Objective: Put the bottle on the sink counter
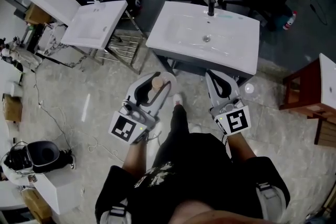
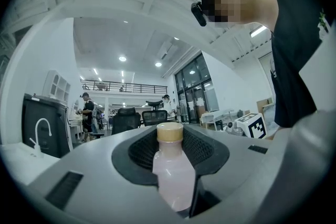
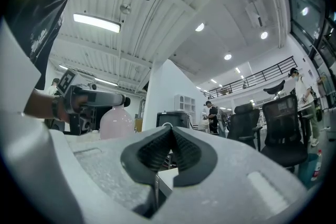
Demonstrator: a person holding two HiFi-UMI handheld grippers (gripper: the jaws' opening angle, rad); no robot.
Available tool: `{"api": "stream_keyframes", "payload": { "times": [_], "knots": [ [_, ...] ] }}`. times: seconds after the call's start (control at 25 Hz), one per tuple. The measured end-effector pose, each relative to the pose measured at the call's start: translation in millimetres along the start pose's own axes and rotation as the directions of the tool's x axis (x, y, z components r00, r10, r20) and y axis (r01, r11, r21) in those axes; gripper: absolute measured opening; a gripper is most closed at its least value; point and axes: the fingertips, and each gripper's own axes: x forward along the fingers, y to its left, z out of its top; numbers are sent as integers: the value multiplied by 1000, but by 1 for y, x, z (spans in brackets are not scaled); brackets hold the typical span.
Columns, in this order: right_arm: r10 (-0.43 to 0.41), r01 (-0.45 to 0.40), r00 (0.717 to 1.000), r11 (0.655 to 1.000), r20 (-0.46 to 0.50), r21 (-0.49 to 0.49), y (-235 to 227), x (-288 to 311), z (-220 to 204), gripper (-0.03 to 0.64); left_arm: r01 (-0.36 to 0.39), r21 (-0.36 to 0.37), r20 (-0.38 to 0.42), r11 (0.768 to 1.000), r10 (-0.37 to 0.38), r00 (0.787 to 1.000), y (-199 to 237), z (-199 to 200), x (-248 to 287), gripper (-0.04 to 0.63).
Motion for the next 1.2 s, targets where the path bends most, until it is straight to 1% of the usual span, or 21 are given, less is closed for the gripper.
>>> {"api": "stream_keyframes", "payload": {
  "times": [0.08, 0.24, 0.4, 0.52, 0.72, 0.88, 1.0, 1.12, 1.2],
  "knots": [
    [6, -6, 1000, 1000, -22, -7, 1, 11, -5, -6, 2, -18, 12, 1000, -2, 1000, 11, -1, 3, 151],
    [17, -18, 999, 1000, -47, -13, 0, 41, -13, -6, 8, -29, 21, 1000, -7, 1000, 40, -6, 11, 150],
    [40, -41, 998, 999, -57, -26, -2, 82, -26, -5, 1, -35, 26, 999, 0, 1000, 80, -16, 25, 150],
    [41, -43, 997, 999, -69, -30, -10, 114, -34, -6, 6, -31, 27, 1000, -5, 1000, 108, -21, 36, 152],
    [40, -41, 995, 999, -96, -16, -19, 181, -43, -5, 4, -6, 9, 1000, -4, 1000, 171, -27, 58, 151],
    [21, -25, 992, 999, -126, -23, -30, 233, -53, -6, -12, 51, -39, 999, 14, 999, 225, -36, 76, 151],
    [-3, -3, 990, 999, -140, -40, -38, 269, -57, -5, 15, 48, -51, 999, -12, 999, 264, -41, 89, 150],
    [-37, 27, 990, 997, -133, -77, -50, 303, -62, -6, 60, 44, -31, 997, -59, 998, 298, -45, 104, 150],
    [-66, 55, 988, 995, -136, -83, -55, 322, -66, -5, 88, 43, -23, 995, -87, 996, 318, -50, 112, 152]
  ]
}}
